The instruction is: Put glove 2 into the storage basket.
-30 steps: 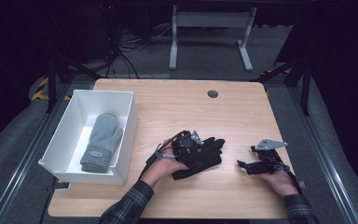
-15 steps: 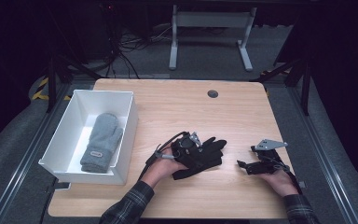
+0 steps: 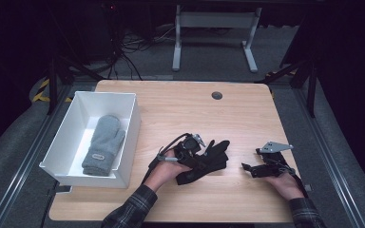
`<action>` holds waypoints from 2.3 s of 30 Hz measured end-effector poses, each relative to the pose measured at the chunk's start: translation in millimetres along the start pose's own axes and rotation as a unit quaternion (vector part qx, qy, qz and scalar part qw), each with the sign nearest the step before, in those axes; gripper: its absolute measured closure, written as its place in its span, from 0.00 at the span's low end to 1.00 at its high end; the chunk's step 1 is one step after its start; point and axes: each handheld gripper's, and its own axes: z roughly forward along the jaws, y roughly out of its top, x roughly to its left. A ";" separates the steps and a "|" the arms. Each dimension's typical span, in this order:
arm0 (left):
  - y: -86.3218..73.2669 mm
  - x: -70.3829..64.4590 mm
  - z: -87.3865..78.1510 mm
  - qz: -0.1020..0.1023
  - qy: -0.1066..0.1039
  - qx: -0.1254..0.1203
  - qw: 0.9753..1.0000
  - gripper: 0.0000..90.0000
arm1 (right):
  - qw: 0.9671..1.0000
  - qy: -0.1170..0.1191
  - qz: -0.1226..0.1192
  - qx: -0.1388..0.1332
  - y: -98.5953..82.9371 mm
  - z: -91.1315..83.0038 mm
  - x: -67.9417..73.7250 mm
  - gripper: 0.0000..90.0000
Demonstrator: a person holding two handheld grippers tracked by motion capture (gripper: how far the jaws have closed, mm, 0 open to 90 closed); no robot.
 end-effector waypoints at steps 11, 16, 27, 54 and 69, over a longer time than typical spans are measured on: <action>10.4 -9.3 -48.3 -0.033 0.039 -0.032 0.998 0.73 | 1.000 0.000 0.000 0.000 0.0 0.0 0.0 0.13; 14.6 -11.3 -69.8 -0.047 0.055 -0.043 0.996 0.73 | 1.000 0.000 0.000 0.000 0.0 -0.1 0.0 0.13; 22.8 -16.2 -112.2 -0.055 0.070 -0.054 0.995 0.73 | 1.000 0.000 0.000 0.000 0.0 0.0 0.1 0.13; -25.8 4.3 -226.6 -0.116 0.162 -0.095 0.975 0.73 | 1.000 -0.002 0.001 0.015 1.8 3.3 1.2 0.00; -90.8 31.8 -268.4 -0.201 0.226 -0.112 0.946 0.73 | 1.000 -0.002 0.002 0.015 1.7 3.2 1.3 0.00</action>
